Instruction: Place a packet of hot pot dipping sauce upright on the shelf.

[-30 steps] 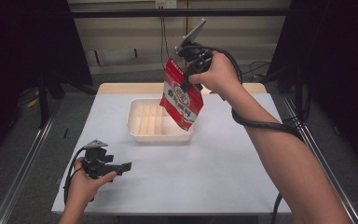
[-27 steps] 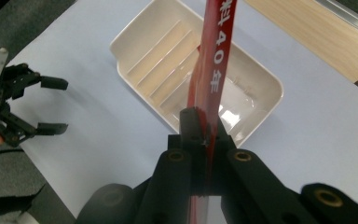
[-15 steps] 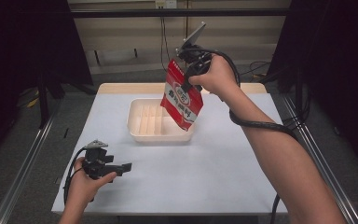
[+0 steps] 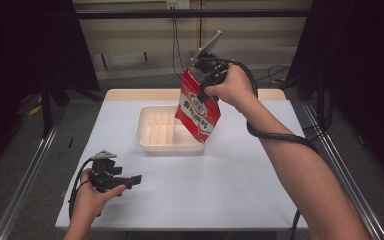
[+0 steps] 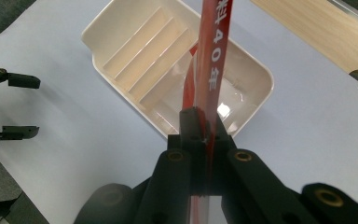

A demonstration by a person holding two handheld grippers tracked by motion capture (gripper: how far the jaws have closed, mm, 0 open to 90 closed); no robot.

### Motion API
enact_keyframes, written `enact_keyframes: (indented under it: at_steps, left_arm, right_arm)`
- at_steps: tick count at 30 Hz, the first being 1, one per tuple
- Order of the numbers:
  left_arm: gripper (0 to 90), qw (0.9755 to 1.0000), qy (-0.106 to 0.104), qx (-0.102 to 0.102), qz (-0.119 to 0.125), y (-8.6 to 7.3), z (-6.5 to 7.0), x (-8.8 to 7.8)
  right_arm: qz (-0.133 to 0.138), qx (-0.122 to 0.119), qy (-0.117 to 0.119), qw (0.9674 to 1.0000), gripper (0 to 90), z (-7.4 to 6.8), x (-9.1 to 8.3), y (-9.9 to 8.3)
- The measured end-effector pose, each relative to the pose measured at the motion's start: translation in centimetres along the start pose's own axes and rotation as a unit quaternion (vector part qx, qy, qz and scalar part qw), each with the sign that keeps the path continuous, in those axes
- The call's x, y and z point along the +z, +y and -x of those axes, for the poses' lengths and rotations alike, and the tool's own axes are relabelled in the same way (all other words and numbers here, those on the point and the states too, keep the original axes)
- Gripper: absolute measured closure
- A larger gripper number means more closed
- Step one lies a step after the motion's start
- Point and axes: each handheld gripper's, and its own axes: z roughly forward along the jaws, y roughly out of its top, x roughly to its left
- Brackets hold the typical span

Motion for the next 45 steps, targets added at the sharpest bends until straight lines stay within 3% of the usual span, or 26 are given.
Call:
enact_keyframes:
  at_steps: [7, 11, 45]
  left_arm:
    - [10.9, 1.0000, 0.002, -0.008, 0.005, 0.0, 0.0, 0.0]
    - [11.0, 1.0000, 0.003, -0.001, 0.003, 0.0, -0.1, -0.1]
    - [11.4, 1.0000, 0.003, -0.004, 0.006, 0.0, 0.0, -0.3]
  right_arm:
    - [-0.008, 0.006, -0.005, 0.9999, 90.0, 0.2, 0.3, 0.3]
    - [-0.010, 0.006, -0.005, 0.9999, 90.0, 0.2, 0.4, 0.4]
    - [-0.027, 0.011, -0.005, 0.9996, 90.0, 0.2, 2.3, 1.0]
